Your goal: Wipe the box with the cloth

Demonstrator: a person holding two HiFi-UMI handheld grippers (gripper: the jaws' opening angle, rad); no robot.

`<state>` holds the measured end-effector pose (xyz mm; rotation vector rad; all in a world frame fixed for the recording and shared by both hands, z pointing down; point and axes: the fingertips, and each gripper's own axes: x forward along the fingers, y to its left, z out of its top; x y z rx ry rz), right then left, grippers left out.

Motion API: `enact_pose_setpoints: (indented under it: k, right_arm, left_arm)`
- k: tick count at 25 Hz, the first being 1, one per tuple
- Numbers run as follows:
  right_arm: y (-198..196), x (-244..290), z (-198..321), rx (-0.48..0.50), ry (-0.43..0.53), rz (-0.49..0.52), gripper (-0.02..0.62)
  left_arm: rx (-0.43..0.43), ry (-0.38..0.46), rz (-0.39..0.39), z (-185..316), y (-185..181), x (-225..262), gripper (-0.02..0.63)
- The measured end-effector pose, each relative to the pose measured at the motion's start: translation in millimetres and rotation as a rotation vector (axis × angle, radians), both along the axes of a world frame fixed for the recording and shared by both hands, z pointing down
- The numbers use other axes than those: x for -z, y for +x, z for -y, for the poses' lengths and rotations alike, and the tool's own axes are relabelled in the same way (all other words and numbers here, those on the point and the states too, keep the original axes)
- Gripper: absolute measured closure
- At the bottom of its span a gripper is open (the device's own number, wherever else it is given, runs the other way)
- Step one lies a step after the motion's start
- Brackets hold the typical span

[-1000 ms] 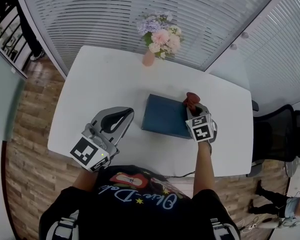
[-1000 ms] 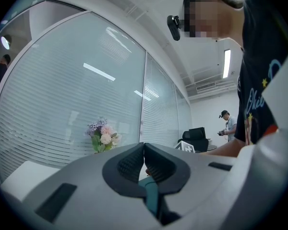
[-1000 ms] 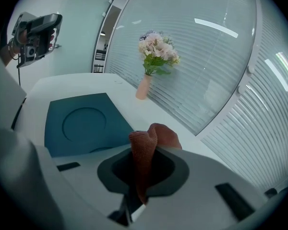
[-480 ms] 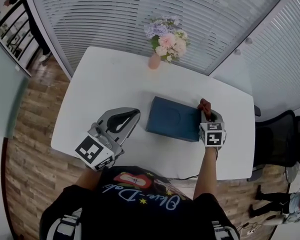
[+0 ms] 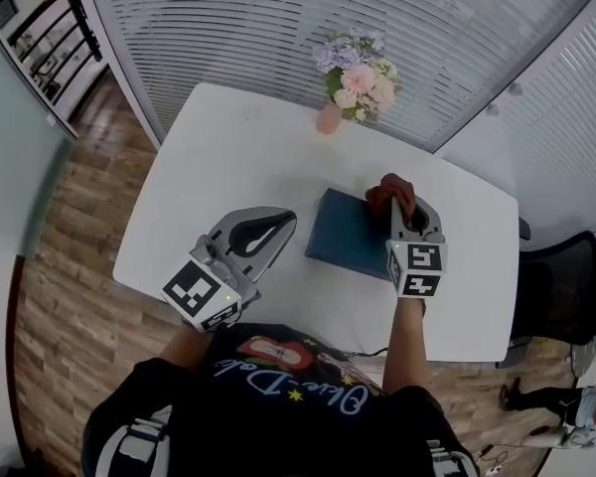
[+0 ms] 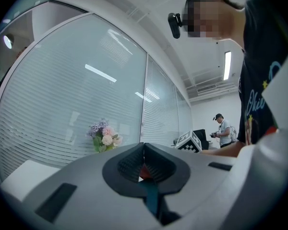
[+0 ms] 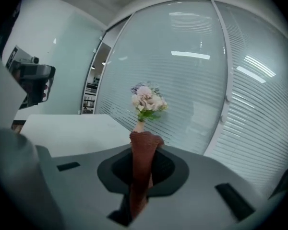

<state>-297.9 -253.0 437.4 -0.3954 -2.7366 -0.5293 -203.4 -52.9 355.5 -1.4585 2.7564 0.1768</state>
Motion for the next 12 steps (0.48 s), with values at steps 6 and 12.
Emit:
enact_pose_setpoints:
  k: [6,12]
  right_arm:
    - [5,-21,-84,0.207,0.03,-0.042,0.569]
    - [30,-76,-142,0.423,0.149,-0.215,0.569]
  left_arm:
    - [0.035,0.003,-0.003,-11,1,-1,0.602]
    - [0.063,-0.002,-0.012,-21,1,-2,0.603]
